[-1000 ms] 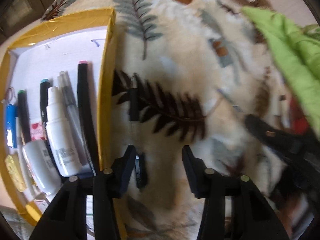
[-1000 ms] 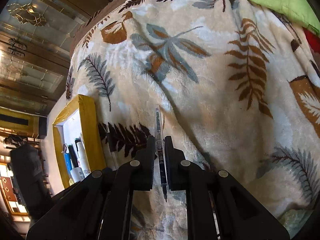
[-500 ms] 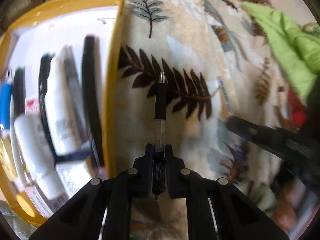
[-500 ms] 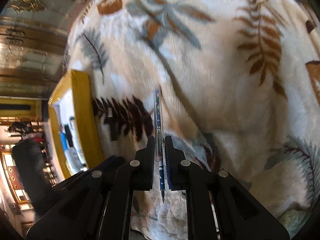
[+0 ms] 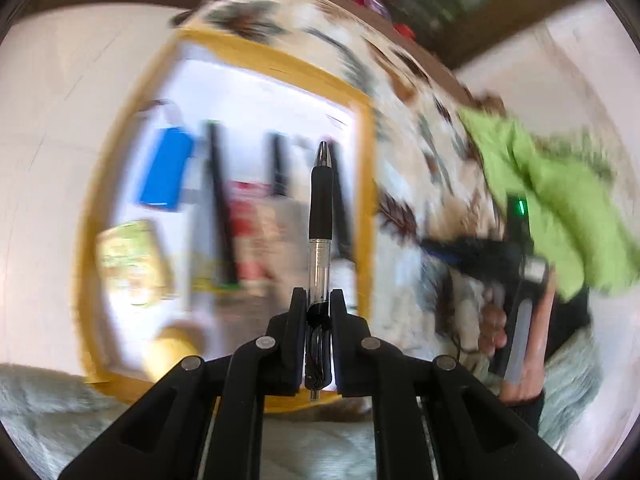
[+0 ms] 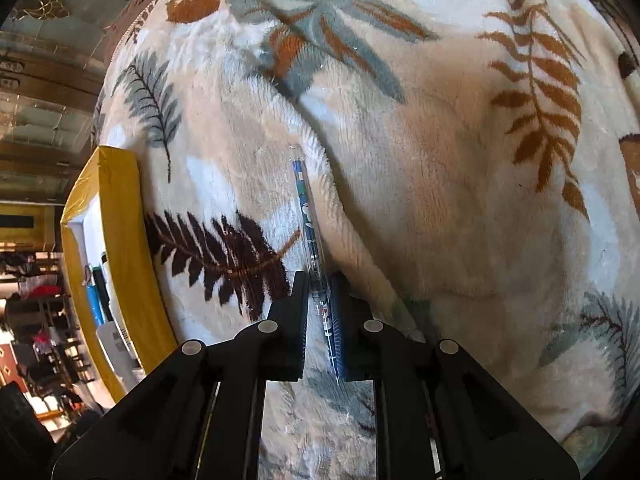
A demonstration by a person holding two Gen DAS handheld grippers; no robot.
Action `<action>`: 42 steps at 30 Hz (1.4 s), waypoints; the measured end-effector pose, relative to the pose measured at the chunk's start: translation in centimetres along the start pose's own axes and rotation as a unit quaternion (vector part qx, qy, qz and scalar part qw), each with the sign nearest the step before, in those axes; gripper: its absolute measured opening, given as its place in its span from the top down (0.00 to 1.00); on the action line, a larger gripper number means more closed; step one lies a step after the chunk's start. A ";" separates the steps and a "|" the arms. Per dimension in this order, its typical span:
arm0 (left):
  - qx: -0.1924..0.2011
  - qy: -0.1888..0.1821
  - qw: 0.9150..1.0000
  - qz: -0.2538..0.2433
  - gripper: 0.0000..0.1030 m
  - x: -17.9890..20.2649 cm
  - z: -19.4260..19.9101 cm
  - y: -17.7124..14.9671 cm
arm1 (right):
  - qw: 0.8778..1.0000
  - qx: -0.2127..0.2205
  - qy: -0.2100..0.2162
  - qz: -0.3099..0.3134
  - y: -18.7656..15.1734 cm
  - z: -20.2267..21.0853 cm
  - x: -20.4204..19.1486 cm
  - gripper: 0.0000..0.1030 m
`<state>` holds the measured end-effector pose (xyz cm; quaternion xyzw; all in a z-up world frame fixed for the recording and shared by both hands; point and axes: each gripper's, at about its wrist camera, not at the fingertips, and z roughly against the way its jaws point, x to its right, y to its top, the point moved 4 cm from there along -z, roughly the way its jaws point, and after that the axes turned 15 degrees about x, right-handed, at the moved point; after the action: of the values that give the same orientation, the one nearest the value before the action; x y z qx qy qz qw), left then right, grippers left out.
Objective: Organize rigid objects
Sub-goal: 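Lower both pens into the tray with both tools, then open both tools and withdraw them from the tray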
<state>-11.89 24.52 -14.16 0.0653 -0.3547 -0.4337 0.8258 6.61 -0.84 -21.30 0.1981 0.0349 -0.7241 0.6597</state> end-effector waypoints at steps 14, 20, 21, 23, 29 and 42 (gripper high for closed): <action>0.011 0.060 0.998 -0.014 0.91 -2.4 -2.4 1.3 | 0.976 0.107 0.169 0.089 -4.4 8.3 -13.3 0.91; 0.002 0.085 0.996 -0.014 0.91 -3.3 -3.3 1.2 | 0.977 0.058 0.157 0.133 -7.3 3.6 -16.1 0.91; 0.000 0.091 0.996 -0.015 0.91 -3.4 -3.6 1.3 | 0.977 0.056 0.155 0.135 -7.3 3.3 -16.0 0.91; -0.001 0.100 0.995 -0.018 0.91 -3.6 -3.9 1.4 | 0.977 0.058 0.148 0.144 -7.2 2.4 -16.5 0.91; -0.004 0.113 0.994 -0.004 0.90 -4.3 -4.6 1.5 | 0.976 0.077 0.111 0.170 -6.2 0.5 -17.9 0.91; 0.012 0.121 0.993 -0.006 0.88 -3.9 -4.7 1.5 | 0.980 0.063 0.120 0.146 -6.4 -0.8 -17.2 0.88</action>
<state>-9.33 27.47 -19.05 0.1295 -0.2569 -0.4235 0.8590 1.47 16.44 -17.64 0.3276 0.0391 -0.5915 0.7357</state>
